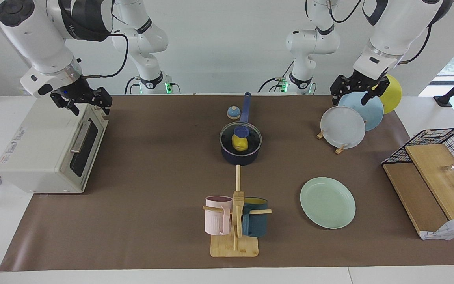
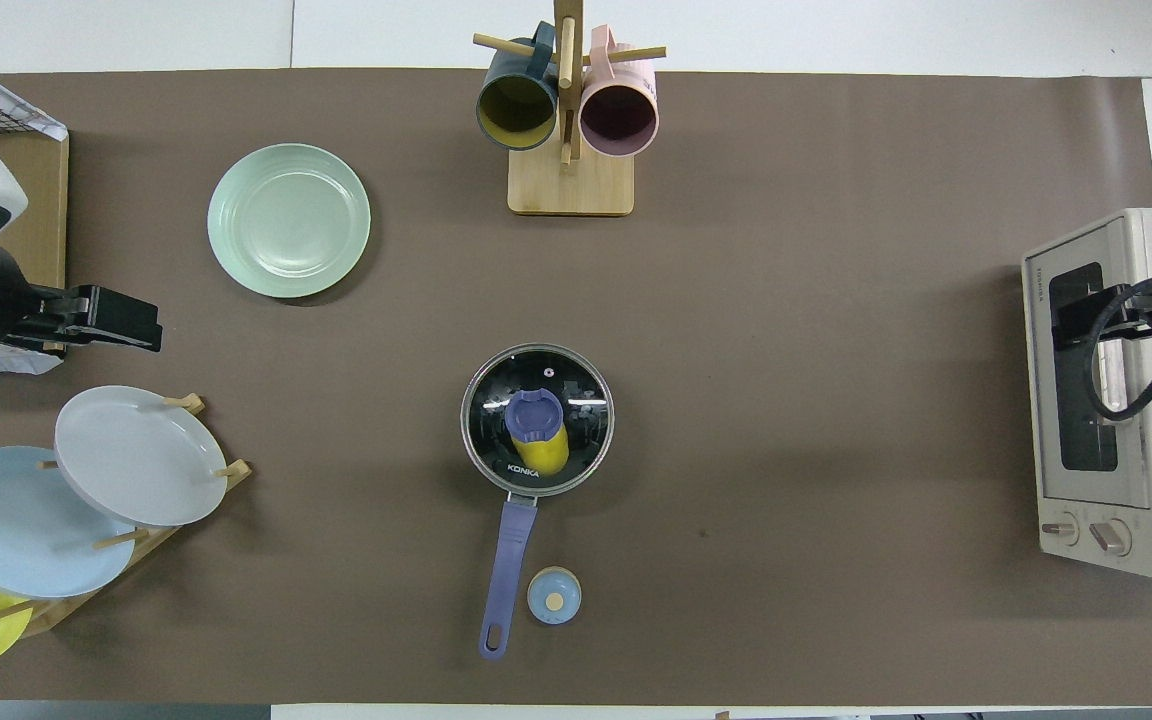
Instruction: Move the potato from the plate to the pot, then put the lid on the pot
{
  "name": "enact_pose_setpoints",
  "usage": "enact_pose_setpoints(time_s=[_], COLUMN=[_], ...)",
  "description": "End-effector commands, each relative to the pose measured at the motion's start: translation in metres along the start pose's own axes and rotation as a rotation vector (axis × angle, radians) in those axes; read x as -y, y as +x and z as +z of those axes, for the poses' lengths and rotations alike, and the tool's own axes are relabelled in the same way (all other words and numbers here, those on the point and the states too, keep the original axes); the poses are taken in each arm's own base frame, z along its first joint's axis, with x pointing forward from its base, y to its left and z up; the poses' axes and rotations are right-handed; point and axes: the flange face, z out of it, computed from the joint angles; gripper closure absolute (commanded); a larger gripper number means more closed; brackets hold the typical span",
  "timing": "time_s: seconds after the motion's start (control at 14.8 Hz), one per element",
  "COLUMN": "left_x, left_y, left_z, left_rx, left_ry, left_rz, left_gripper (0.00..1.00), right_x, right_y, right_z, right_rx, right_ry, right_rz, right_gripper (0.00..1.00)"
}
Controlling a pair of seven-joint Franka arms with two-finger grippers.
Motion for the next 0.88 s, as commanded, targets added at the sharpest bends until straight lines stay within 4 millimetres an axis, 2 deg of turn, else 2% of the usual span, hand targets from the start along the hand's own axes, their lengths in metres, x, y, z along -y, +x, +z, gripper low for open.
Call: enact_pose_setpoints(time_s=[0.0, 0.2, 0.81], left_x=[0.002, 0.002, 0.002], left_y=[-0.003, -0.003, -0.003], left_z=[-0.002, -0.002, -0.002], left_rx=[0.007, 0.007, 0.007], left_ry=[-0.008, -0.008, -0.008], left_rz=[-0.009, -0.009, -0.009], left_gripper=[0.0, 0.0, 0.0], right_x=[-0.005, -0.013, -0.015], right_y=[-0.004, -0.007, -0.011], right_z=[-0.003, -0.002, -0.004], right_rx=[-0.007, 0.002, 0.004], right_ry=[0.002, 0.001, 0.008], right_rz=[-0.012, 0.0, 0.008], right_gripper=[0.0, 0.0, 0.0])
